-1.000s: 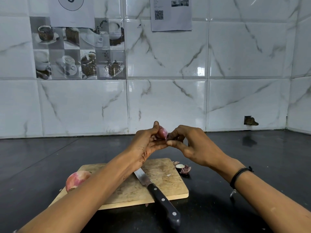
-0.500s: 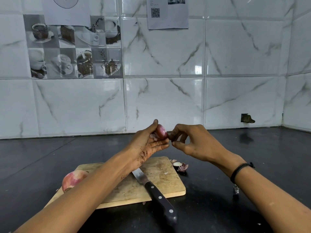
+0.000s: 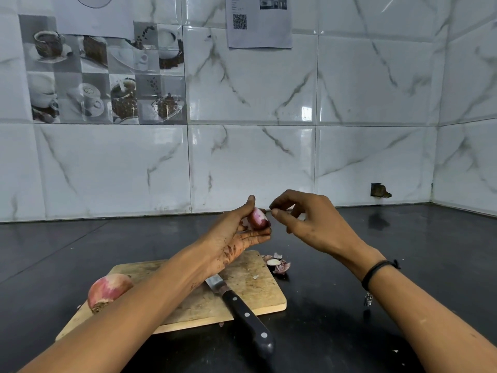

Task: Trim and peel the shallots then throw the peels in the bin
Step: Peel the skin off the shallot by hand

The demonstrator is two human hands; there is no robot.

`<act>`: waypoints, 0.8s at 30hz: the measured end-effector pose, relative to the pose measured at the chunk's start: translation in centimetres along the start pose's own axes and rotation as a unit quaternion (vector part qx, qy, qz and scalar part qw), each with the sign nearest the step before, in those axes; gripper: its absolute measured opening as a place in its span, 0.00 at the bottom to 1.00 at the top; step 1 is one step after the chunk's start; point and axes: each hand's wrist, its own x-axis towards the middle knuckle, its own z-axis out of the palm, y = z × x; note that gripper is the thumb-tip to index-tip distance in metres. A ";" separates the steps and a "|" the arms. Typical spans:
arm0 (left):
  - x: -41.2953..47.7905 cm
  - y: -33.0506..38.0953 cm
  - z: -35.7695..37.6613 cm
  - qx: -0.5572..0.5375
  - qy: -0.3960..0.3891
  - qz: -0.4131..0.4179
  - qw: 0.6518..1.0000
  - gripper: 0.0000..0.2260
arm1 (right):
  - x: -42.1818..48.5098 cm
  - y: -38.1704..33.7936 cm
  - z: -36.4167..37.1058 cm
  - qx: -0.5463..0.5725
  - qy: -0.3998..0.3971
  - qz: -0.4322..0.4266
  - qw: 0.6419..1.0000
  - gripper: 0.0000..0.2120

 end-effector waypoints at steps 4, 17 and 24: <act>0.0 0.2 -0.1 0.012 -0.015 0.020 1.000 0.20 | -1.0 -1.4 0.0 0.071 0.023 -0.009 0.997 0.12; 0.2 -0.2 -0.4 0.115 -0.030 0.057 0.991 0.18 | -1.4 -1.5 0.8 0.066 0.036 -0.072 0.995 0.12; -0.1 0.0 0.0 0.107 -0.035 0.061 0.992 0.18 | -1.3 -1.5 0.5 0.085 0.017 -0.056 0.995 0.11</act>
